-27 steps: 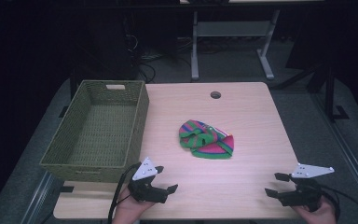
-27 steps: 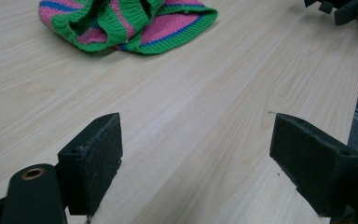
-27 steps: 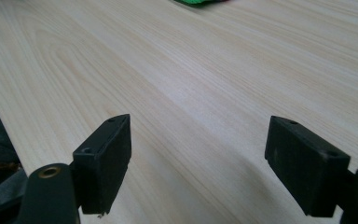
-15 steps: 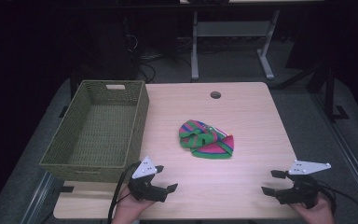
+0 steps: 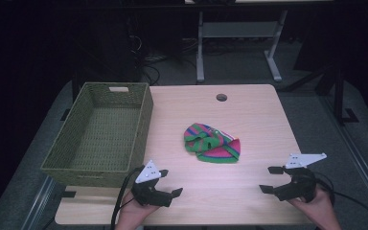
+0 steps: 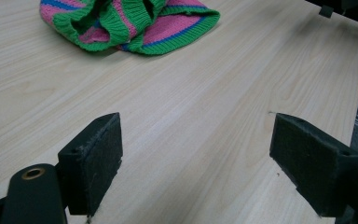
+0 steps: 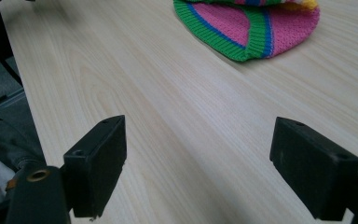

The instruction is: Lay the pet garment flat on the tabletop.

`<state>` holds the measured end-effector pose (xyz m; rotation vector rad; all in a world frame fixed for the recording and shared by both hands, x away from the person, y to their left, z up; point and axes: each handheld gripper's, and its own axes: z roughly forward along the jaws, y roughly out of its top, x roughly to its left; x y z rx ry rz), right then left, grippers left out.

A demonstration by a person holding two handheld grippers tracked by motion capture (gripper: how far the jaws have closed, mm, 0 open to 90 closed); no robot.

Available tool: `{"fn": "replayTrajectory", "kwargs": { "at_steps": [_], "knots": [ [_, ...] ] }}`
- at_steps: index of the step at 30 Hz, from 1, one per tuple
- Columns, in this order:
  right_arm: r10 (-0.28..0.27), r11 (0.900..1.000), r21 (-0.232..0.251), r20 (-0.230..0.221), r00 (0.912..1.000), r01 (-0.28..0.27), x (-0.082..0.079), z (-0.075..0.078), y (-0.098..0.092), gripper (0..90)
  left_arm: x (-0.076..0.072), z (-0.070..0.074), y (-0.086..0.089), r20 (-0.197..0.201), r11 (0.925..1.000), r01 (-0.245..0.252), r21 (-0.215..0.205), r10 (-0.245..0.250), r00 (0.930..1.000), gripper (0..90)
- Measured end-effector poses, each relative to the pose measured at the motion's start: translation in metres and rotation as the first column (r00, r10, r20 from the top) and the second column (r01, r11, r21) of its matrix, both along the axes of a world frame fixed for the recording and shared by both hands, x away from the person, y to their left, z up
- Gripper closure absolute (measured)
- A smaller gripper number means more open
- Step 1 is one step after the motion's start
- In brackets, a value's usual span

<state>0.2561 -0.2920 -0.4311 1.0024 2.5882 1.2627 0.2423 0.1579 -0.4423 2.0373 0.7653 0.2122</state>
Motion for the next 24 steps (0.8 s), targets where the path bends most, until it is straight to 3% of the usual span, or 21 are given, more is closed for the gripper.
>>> {"fn": "replayTrajectory", "kwargs": {
  "at_steps": [11, 24],
  "knots": [
    [0.054, 0.998, -0.015, -0.022, 0.9983, -0.054, 0.019, 0.011, 0.021, 17.8, -0.001, 0.001, -0.001, 0.015, 0.9997, 0.017, 0.018, -0.018, 0.9997, 16.6],
    [0.091, 0.996, -0.015, -0.044, 0.9949, -0.092, 0.046, 0.023, 0.038, 17.6, 0.0, 0.001, 0.0, 0.012, 0.9998, 0.017, 0.006, -0.017, 0.9998, 16.6]
  ]
}}
